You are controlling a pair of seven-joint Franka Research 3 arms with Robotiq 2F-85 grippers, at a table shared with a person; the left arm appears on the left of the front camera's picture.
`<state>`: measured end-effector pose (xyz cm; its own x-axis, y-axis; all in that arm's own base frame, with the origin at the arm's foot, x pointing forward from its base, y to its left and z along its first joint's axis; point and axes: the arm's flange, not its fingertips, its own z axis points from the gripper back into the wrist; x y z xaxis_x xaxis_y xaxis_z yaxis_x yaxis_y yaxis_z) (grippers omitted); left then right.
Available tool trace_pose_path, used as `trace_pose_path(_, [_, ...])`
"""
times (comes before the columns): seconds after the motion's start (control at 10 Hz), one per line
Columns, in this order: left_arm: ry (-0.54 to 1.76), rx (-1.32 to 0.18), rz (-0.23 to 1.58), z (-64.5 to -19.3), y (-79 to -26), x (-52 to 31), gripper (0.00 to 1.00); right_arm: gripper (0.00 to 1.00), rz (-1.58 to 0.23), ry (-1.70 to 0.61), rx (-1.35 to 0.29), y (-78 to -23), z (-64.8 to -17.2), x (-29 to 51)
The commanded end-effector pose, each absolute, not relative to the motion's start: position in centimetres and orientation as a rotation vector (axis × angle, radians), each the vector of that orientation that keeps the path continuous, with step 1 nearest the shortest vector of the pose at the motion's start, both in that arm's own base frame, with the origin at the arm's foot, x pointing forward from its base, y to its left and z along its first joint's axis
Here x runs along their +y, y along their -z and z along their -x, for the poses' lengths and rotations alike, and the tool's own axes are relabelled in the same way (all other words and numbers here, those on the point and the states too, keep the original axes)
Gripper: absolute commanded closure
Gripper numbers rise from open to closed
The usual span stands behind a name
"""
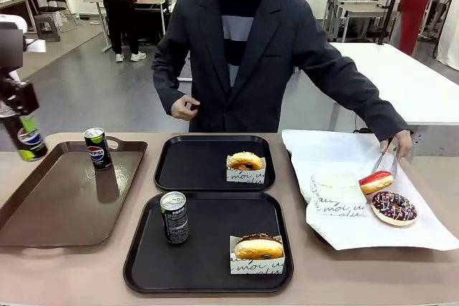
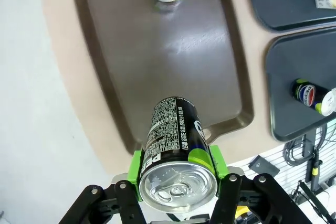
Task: Set up donuts and drinks on trays.
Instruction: Pick up one Pepsi coke from the Handle tray and place it on the Flat Tray without a Pepsi coke.
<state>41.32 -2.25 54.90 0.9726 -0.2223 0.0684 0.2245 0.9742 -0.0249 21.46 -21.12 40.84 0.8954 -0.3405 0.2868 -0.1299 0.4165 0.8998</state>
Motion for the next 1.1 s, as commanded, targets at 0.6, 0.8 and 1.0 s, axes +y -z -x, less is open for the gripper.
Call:
trace_pose_path(0.6, [0.507,-0.046,0.117,-46.3,-51.2,-18.2,0.41,0.00,-1.167,0.128,-0.497,-40.9,-21.8,-21.3])
trace_pose_path(0.8, [0.628,0.070,0.106,-40.2,-52.2,-9.1,0.41,0.00,-1.167,0.128,-0.497,-40.9,-21.8,-21.3])
trace_pose_path(1.0, [0.567,0.048,0.175,-37.3,-52.3,-4.0,0.41,0.00,-1.167,0.128,-0.497,-40.9,-21.8,-21.3])
